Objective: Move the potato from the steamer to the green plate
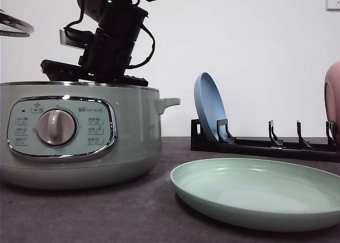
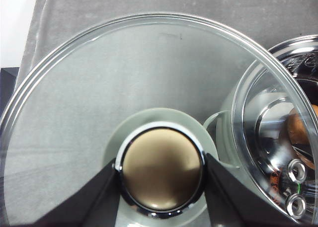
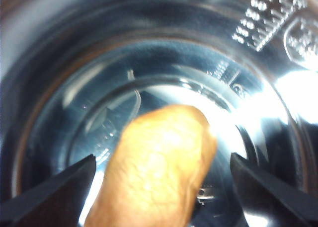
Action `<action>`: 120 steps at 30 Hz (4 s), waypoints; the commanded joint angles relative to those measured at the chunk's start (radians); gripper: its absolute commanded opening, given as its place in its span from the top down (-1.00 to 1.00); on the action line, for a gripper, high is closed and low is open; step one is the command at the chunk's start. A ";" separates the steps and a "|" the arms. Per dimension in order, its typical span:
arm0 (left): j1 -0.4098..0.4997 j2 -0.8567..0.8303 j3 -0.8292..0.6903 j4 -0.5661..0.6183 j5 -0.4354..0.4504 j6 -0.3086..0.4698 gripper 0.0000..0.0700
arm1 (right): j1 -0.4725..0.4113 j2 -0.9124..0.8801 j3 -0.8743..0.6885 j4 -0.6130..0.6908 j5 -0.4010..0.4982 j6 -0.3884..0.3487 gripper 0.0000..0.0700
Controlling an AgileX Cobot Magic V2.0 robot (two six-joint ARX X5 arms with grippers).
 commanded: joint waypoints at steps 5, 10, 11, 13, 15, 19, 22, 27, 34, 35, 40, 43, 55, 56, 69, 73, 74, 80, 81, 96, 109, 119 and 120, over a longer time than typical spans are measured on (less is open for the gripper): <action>0.002 -0.005 0.028 0.036 -0.002 -0.010 1.00 | 0.011 0.021 0.026 -0.006 0.000 0.001 -0.39; 0.002 -0.005 0.028 0.036 -0.002 -0.010 1.00 | 0.011 0.021 0.026 -0.016 -0.021 0.002 0.01; 0.002 -0.005 0.028 0.036 -0.002 -0.010 1.00 | 0.011 0.021 0.026 -0.019 -0.036 0.004 0.07; 0.002 -0.005 0.028 0.036 -0.002 -0.010 1.00 | 0.011 0.021 0.026 -0.020 -0.056 0.004 0.31; 0.002 -0.005 0.028 0.036 -0.002 -0.010 1.00 | 0.012 0.021 0.026 -0.020 -0.055 0.004 0.43; 0.002 -0.005 0.028 0.037 -0.002 -0.010 1.00 | 0.010 0.013 0.027 -0.023 -0.055 0.003 0.48; 0.002 -0.005 0.028 0.039 -0.002 -0.010 1.00 | 0.003 -0.015 0.027 -0.024 -0.055 -0.003 0.48; 0.002 -0.005 0.028 0.041 -0.002 -0.010 1.00 | -0.004 -0.100 0.027 -0.028 -0.052 -0.031 0.48; 0.002 -0.005 0.028 0.042 -0.002 -0.010 1.00 | -0.019 -0.273 0.027 -0.063 -0.051 -0.073 0.48; 0.002 -0.005 0.028 0.042 -0.001 -0.010 1.00 | -0.022 -0.300 0.027 -0.074 -0.051 -0.078 0.48; 0.000 -0.005 0.028 0.042 0.019 -0.010 1.00 | -0.047 -0.433 0.027 -0.162 -0.048 -0.102 0.49; 0.000 -0.005 0.028 0.043 0.051 -0.010 1.00 | -0.072 -0.497 0.024 -0.235 -0.048 -0.102 0.49; -0.022 -0.005 0.028 0.044 0.071 -0.010 1.00 | -0.186 -0.802 -0.350 -0.227 -0.049 -0.099 0.50; -0.026 -0.005 0.028 0.044 0.072 -0.010 1.00 | -0.193 -0.835 -0.404 -0.206 -0.050 -0.090 0.50; -0.079 -0.005 0.028 0.044 0.124 -0.010 1.00 | -0.224 -1.123 -0.997 0.057 -0.052 0.110 0.49; -0.092 -0.005 0.028 0.043 0.126 -0.010 1.00 | -0.224 -1.124 -1.114 0.142 -0.052 0.163 0.50; -0.095 -0.005 0.028 0.043 0.126 -0.010 1.00 | -0.224 -1.123 -1.135 0.164 -0.052 0.173 0.50; -0.110 -0.005 0.028 0.043 0.133 -0.013 1.00 | -0.210 -1.098 -1.273 0.318 -0.051 0.258 0.50; -0.113 -0.005 0.028 0.043 0.137 -0.013 1.00 | -0.208 -1.089 -1.291 0.342 -0.052 0.270 0.49; -0.141 -0.005 0.028 0.043 0.160 -0.013 1.00 | -0.198 -0.899 -1.345 0.429 -0.043 0.310 0.39; -0.192 -0.003 0.028 0.046 0.204 -0.016 1.00 | -0.198 -0.938 -1.326 0.425 -0.018 0.304 -0.35; -0.263 0.042 0.028 0.084 0.205 -0.022 1.00 | -0.199 -1.097 -1.196 0.320 0.048 0.242 -0.63; -0.270 0.050 0.028 0.089 0.205 -0.023 1.00 | -0.199 -1.112 -1.180 0.303 0.055 0.233 -0.63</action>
